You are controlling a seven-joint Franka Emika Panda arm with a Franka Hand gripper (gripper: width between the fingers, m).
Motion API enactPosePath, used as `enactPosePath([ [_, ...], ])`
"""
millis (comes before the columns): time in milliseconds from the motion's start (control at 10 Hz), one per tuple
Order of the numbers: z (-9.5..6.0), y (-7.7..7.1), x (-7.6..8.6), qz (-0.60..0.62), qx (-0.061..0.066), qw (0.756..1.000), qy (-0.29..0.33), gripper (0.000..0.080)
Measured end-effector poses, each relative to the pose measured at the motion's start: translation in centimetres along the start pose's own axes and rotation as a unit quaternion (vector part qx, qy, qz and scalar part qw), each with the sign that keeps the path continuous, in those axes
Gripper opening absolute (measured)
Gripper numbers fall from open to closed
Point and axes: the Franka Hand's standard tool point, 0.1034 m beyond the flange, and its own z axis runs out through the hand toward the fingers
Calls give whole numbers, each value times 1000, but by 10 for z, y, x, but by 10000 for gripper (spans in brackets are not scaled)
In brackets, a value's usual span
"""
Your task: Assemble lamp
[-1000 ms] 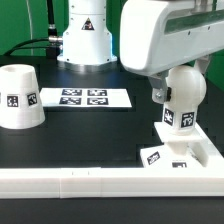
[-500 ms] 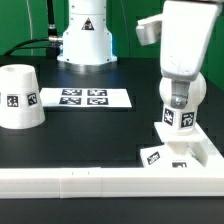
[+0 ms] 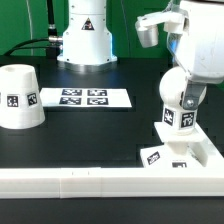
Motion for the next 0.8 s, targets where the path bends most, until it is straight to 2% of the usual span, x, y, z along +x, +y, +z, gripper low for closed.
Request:
enactPosePath([
  [300, 0, 1, -3, -91, -1, 996, -6, 699],
  [400, 1, 1, -4, -103, -1, 995, -6, 603],
  [800, 1, 1, -5, -87, -1, 996, -6, 576],
])
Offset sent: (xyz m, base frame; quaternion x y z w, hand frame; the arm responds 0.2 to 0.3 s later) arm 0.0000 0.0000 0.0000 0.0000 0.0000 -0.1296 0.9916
